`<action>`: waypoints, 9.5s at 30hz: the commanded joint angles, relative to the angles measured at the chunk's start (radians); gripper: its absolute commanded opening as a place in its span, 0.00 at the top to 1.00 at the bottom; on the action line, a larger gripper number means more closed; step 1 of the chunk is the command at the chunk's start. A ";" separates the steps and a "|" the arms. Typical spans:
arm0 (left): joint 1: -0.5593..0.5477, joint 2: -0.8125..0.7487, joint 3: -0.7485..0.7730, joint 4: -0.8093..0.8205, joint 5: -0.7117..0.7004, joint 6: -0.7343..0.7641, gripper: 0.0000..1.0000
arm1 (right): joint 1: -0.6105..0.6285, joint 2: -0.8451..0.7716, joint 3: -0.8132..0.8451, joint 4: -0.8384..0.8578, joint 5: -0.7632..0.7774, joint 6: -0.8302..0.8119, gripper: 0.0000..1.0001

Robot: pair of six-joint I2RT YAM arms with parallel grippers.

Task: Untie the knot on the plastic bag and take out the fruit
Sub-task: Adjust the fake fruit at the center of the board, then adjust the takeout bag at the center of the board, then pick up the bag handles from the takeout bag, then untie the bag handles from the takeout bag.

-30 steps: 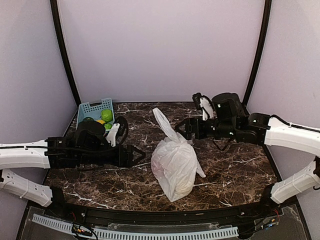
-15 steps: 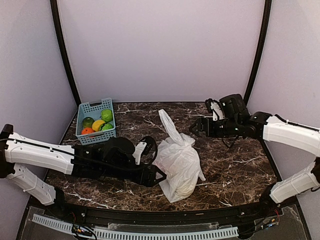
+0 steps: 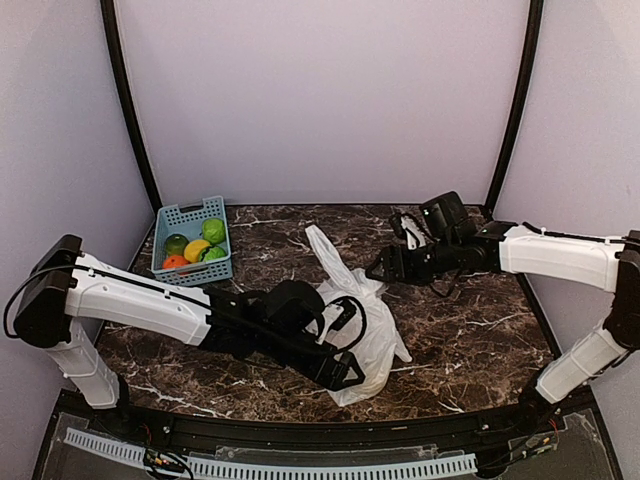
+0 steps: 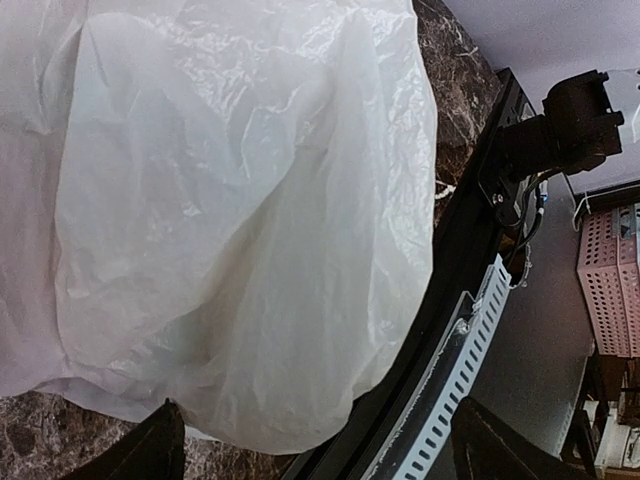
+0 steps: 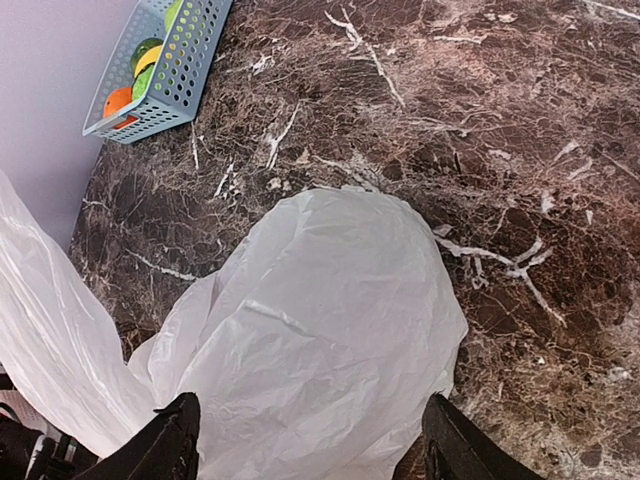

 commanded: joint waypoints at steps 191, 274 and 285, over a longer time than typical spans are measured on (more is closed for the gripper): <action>0.281 -0.265 -0.078 -0.119 -0.077 0.188 0.99 | 0.223 0.250 0.177 0.201 -0.128 -0.251 0.08; 0.401 -0.233 -0.089 -0.027 0.017 0.141 0.57 | 0.208 0.203 0.164 0.238 -0.096 -0.211 0.50; 0.400 -0.223 -0.090 -0.018 0.021 0.140 0.90 | 0.217 0.258 0.180 0.243 -0.137 -0.216 0.54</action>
